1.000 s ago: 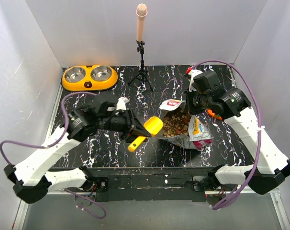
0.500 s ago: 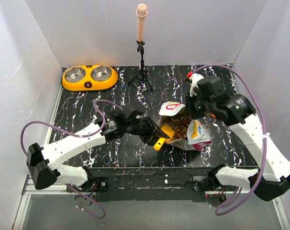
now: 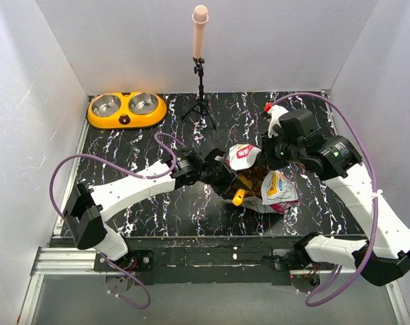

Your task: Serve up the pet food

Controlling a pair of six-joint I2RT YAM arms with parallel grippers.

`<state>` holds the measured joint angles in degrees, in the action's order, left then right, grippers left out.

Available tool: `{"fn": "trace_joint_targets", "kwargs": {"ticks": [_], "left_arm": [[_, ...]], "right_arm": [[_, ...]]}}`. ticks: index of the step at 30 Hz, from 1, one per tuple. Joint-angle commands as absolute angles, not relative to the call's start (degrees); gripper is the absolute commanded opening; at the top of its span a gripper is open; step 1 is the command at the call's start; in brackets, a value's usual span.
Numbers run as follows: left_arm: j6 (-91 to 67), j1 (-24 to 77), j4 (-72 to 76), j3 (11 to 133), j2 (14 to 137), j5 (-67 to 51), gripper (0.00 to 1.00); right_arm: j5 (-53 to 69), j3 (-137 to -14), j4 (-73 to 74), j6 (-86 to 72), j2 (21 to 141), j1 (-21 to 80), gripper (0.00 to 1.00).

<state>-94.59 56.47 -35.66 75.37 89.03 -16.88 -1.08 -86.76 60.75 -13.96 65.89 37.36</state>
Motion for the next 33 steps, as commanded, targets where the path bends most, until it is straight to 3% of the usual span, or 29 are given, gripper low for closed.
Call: {"fn": "trace_joint_targets", "kwargs": {"ticks": [1, 4, 10, 16, 20, 25, 33], "left_arm": [[-97.8, 55.8, -36.7, 71.5, 82.8, -7.7, 0.0], [-98.7, 55.7, -31.0, 67.9, 82.3, -7.4, 0.0], [-95.1, 55.5, -31.1, 73.7, 95.7, -10.6, 0.0], [-84.3, 53.3, -6.2, 68.4, 103.4, -9.3, 0.0], [-72.3, 53.7, 4.3, 64.1, 98.6, -10.1, 0.0], [-66.5, 53.6, 18.4, 55.9, 91.5, -19.7, 0.0], [-67.8, 53.5, 19.5, 46.9, 80.1, -22.0, 0.0]], "right_arm": [[3.8, -90.7, 50.5, -16.5, 62.0, 38.4, 0.01], [4.7, -90.0, 50.3, -17.5, 62.0, 38.8, 0.01], [5.4, -89.9, 50.1, -19.1, 62.0, 39.8, 0.01], [6.6, -88.7, 49.5, -22.6, 60.6, 39.7, 0.01], [5.5, -89.9, 50.8, -22.3, 60.1, 39.7, 0.01], [2.0, -89.6, 50.6, -21.8, 59.7, 39.6, 0.01], [-4.3, -91.1, 51.4, -19.2, 59.9, 38.6, 0.01]]}}
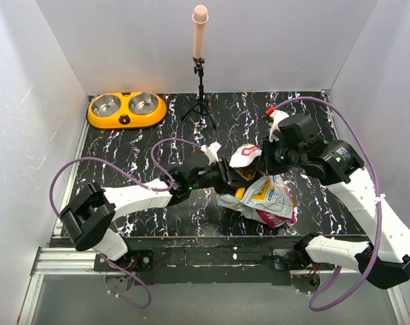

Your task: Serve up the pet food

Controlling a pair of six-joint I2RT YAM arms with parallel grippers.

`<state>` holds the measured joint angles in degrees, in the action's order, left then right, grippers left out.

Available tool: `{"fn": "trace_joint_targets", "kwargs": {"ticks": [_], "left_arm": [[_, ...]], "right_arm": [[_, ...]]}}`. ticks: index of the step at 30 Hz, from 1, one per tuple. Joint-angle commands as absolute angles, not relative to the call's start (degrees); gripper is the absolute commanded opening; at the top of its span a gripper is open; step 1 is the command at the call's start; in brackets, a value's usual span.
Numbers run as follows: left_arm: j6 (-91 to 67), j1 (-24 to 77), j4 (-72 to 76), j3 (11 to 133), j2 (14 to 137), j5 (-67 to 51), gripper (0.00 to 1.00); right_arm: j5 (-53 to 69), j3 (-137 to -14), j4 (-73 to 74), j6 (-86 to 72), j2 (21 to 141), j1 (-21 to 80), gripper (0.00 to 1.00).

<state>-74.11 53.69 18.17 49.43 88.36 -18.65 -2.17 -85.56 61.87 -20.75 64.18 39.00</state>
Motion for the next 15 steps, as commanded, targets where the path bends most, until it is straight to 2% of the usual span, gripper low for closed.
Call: {"fn": "trace_joint_targets", "kwargs": {"ticks": [1, 5, 8, 15], "left_arm": [[-67.4, 53.5, 18.8, 46.5, 78.7, -22.6, 0.0], [-66.9, 53.3, 13.9, 47.6, 74.1, -24.5, 0.0], [-65.8, 53.0, 4.3, 51.5, 72.0, -24.8, 0.0], [-70.9, 51.9, -12.7, 64.7, 74.9, -22.0, 0.0]], "right_arm": [[-4.8, -90.5, 51.6, -18.8, 59.9, 38.7, 0.01], [-6.6, -88.1, 52.0, -17.5, 59.4, 38.6, 0.01], [-7.0, -86.5, 52.2, -16.3, 58.9, 38.5, 0.01], [-4.7, -84.7, 52.2, -14.9, 59.9, 38.7, 0.01]]}}
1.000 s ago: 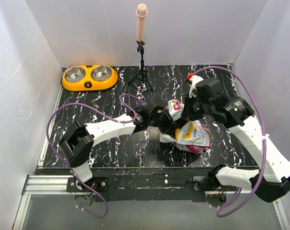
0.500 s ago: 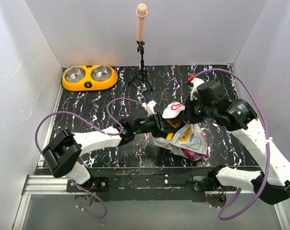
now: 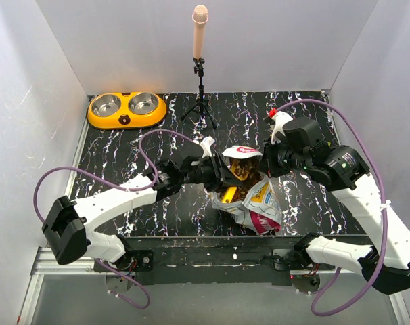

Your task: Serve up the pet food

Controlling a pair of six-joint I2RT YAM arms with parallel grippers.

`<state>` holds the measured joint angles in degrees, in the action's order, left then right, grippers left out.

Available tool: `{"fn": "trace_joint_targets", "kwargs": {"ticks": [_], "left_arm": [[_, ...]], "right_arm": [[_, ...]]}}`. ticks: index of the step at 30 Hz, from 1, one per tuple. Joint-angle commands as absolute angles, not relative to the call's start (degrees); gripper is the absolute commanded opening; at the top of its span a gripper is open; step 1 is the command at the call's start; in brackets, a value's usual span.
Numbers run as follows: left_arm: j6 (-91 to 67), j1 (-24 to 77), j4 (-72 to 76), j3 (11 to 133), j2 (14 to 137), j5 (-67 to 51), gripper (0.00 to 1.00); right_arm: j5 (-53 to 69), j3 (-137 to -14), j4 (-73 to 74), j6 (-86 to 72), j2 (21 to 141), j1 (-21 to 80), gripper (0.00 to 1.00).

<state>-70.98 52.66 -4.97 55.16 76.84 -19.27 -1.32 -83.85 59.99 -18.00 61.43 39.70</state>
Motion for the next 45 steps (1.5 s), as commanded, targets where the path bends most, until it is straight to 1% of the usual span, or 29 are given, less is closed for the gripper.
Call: {"fn": "trace_joint_targets", "kwargs": {"ticks": [1, 4, 6, 10, 15, 18, 20, 22, 25, 28, 31, 35, 40, 45], "left_arm": [[-71.7, 51.8, -13.9, 66.6, 75.8, -21.1, 0.0], [-74.6, 51.6, -12.5, 68.6, 76.8, -17.8, 0.0], [-78.3, 51.6, -6.9, 66.6, 76.5, -16.4, 0.0], [-82.3, 51.4, 2.9, 63.3, 77.4, -18.5, 0.0], [-82.5, 51.4, 0.0, 60.3, 74.7, -19.2, 0.0], [-80.4, 51.4, -12.2, 62.0, 72.3, -17.8, 0.0], [-79.5, 51.4, -26.7, 64.9, 71.2, -16.4, 0.0], [-82.2, 51.4, -33.0, 65.3, 70.5, -17.5, 0.0], [-85.4, 51.4, -33.6, 64.1, 71.0, -22.4, 0.0], [-82.5, 51.4, -37.7, 66.3, 73.9, -23.2, 0.0], [-79.5, 51.6, -38.5, 69.6, 79.5, -25.7, 0.0], [-78.3, 52.2, -46.1, 75.7, 83.7, -23.3, 0.0], [-85.7, 52.0, -46.7, 75.3, 83.5, -27.7, 0.0], [-93.5, 52.1, -41.6, 75.3, 86.5, -31.4, 0.0]], "right_arm": [[-4.3, -84.6, 51.9, -14.9, 60.2, 38.7, 0.01], [-3.9, -84.5, 51.3, -14.9, 60.9, 38.6, 0.01], [-3.7, -85.1, 51.2, -14.8, 61.2, 38.7, 0.01], [-4.1, -85.9, 51.0, -14.7, 61.3, 38.7, 0.01], [-7.8, -87.1, 52.2, -15.3, 60.9, 38.7, 0.01], [-11.5, -87.4, 53.5, -15.3, 60.3, 38.6, 0.01], [-12.3, -87.3, 53.9, -14.2, 59.8, 38.7, 0.01], [-12.3, -86.9, 54.1, -12.9, 59.3, 38.7, 0.01], [-12.1, -86.1, 53.4, -11.3, 59.2, 38.7, 0.01], [-10.9, -86.2, 52.7, -10.1, 59.7, 38.7, 0.01], [-9.8, -86.7, 52.5, -9.9, 60.0, 38.7, 0.01], [-8.7, -87.1, 53.3, -9.1, 60.6, 38.7, 0.01], [-9.4, -87.5, 53.4, -6.7, 61.3, 39.8, 0.01], [-8.8, -86.9, 52.1, -3.9, 62.0, 43.2, 0.01]]}}
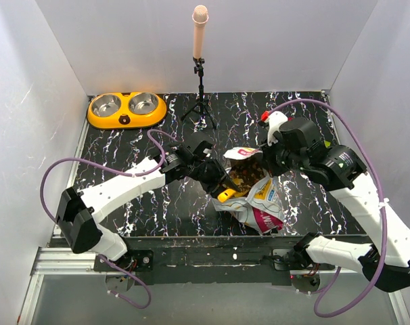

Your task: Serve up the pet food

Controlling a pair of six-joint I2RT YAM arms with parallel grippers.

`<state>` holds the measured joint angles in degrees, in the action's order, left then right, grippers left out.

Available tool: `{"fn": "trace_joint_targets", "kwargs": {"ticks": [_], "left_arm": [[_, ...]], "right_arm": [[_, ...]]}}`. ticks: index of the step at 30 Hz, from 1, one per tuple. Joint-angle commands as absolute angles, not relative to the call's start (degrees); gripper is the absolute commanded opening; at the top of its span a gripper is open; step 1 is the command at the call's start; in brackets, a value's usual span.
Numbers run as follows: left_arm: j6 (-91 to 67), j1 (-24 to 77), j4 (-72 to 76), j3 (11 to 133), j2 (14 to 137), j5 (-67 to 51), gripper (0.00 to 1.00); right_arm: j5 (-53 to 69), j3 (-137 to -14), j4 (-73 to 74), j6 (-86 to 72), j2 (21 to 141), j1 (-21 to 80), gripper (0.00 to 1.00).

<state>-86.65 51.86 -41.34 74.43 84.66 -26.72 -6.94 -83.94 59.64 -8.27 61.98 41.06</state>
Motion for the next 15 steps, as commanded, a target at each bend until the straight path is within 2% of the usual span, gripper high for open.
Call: {"fn": "trace_joint_targets", "kwargs": {"ticks": [1, 5, 11, 15], "left_arm": [[-94.0, 52.0, -40.7, 75.1, 87.9, -31.8, 0.0], [-94.9, 51.9, -33.3, 70.5, 98.6, -33.3, 0.0], [-91.7, 52.4, -12.2, 68.1, 114.5, -32.8, 0.0], [-88.9, 52.4, 4.9, 63.8, 114.0, -31.7, 0.0]], "right_arm": [[-8.5, -86.6, 51.7, -3.2, 61.9, 43.9, 0.01], [-6.9, -85.0, 49.7, -2.4, 62.0, 45.6, 0.01], [-5.8, -83.1, 48.0, -5.3, 60.8, 44.9, 0.01], [-4.5, -81.3, 48.3, -5.8, 59.3, 43.7, 0.01]]}}
